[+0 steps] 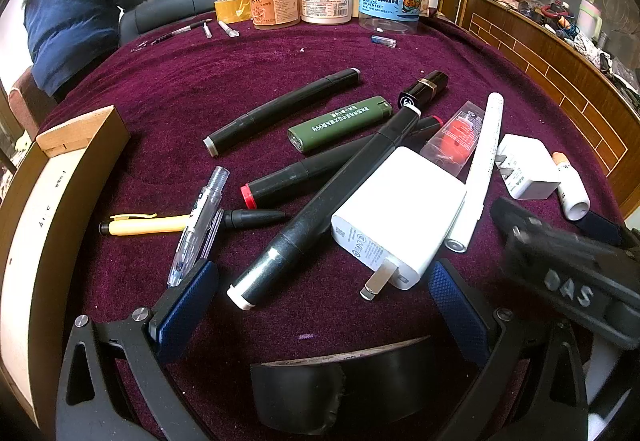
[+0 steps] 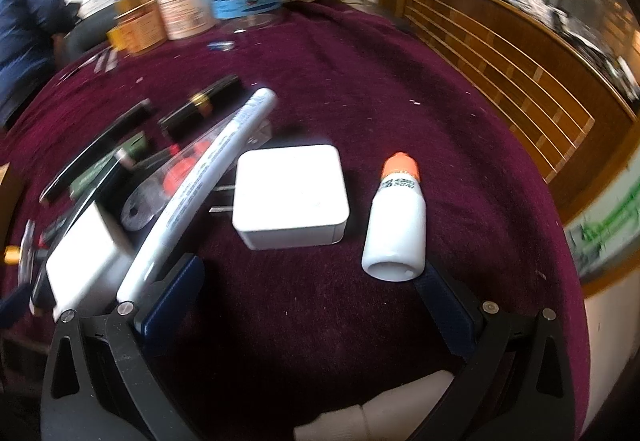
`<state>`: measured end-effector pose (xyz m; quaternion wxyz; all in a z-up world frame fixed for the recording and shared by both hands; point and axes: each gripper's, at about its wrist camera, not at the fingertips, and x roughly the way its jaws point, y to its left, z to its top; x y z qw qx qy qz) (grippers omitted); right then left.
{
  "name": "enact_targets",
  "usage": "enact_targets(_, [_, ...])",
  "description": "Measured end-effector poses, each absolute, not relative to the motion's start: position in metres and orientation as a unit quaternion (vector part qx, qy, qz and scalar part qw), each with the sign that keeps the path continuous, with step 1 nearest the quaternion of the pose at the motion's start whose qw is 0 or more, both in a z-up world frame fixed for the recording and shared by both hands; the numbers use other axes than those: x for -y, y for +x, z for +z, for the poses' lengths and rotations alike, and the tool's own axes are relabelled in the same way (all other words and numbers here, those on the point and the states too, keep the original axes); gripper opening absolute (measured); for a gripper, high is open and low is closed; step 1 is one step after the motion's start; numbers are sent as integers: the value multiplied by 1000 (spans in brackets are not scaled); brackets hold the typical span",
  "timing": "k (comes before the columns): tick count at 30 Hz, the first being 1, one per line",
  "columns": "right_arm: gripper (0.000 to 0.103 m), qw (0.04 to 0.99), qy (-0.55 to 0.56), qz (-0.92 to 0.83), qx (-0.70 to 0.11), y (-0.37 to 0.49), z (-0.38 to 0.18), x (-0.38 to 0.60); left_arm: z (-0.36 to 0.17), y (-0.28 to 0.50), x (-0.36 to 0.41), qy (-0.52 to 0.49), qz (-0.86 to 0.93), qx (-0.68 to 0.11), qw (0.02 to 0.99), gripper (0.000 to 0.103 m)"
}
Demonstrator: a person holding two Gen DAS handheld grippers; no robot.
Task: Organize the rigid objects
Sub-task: 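Grasp the black tape roll with left tool while right grasps white nozzle bottle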
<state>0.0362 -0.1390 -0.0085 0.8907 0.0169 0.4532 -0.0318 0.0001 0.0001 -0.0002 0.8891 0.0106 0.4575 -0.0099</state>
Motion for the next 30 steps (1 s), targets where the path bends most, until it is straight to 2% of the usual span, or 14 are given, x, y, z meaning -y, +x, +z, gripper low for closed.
enact_targets(10, [103, 881, 79, 7, -466, 27, -5, 154, 3, -21, -9, 11, -17, -462, 887, 102])
enact_targets(15, [103, 873, 11, -22, -488, 26, -9, 134, 3, -22, -4, 21, -21, -471, 882, 102])
enact_targets(20, [103, 865, 33, -44, -498, 18, -1, 144, 2, -22, -3, 18, -23, -472, 881, 102])
enact_targets(24, [103, 909, 35, -68, -410, -19, 45, 149, 2, -22, -4, 18, -23, -471, 881, 102])
enact_targets(28, [103, 972, 4, -113, -205, -75, 104, 140, 2, -22, -2, 18, -17, -471, 882, 102])
enact_targets(30, [103, 980, -1, -110, -166, -75, 111, 136, 2, -22, -2, 19, -17, -471, 882, 102])
